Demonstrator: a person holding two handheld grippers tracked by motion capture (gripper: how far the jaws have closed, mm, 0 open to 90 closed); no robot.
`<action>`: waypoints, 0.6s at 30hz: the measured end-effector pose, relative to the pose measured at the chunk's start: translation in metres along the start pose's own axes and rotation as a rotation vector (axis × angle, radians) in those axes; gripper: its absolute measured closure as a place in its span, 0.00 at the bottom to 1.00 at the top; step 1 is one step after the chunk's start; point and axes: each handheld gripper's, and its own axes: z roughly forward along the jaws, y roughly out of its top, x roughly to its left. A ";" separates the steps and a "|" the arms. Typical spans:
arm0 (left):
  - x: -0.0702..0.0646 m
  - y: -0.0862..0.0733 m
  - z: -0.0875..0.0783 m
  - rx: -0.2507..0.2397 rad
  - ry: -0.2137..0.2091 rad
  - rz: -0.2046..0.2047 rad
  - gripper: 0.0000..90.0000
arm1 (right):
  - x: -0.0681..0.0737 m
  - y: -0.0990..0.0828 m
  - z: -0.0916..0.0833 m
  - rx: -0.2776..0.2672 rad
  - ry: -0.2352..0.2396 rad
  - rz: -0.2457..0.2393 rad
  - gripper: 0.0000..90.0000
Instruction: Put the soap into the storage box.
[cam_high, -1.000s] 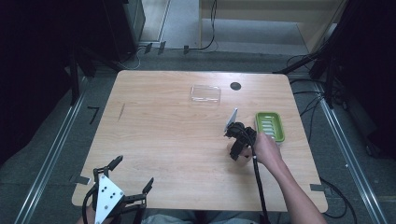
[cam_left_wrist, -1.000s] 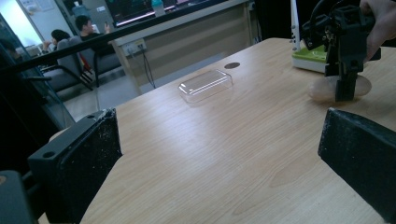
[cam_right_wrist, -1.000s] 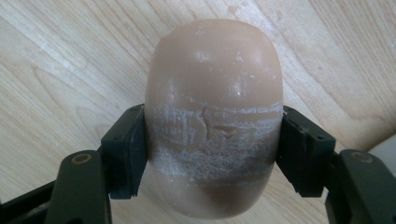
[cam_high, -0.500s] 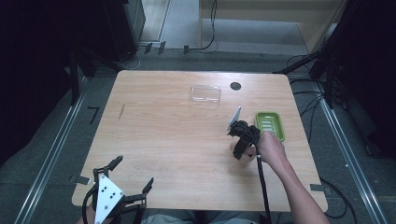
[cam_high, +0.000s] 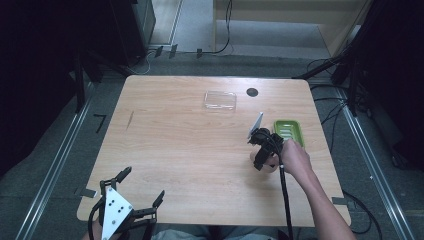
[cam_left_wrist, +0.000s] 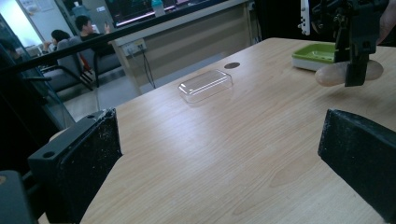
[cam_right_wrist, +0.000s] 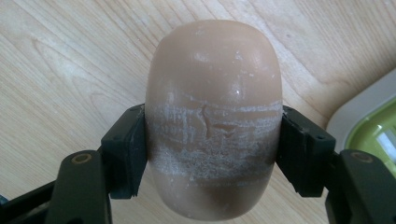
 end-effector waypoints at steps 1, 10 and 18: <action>0.000 0.000 0.000 0.000 0.000 0.000 0.00 | 0.000 -0.001 -0.001 0.002 0.002 0.010 0.37; 0.000 0.000 0.000 0.000 0.001 0.000 0.00 | -0.005 -0.005 -0.005 -0.004 0.000 0.014 0.37; 0.000 0.000 0.000 0.001 0.000 0.001 0.00 | -0.010 -0.009 -0.010 -0.008 -0.001 0.025 0.37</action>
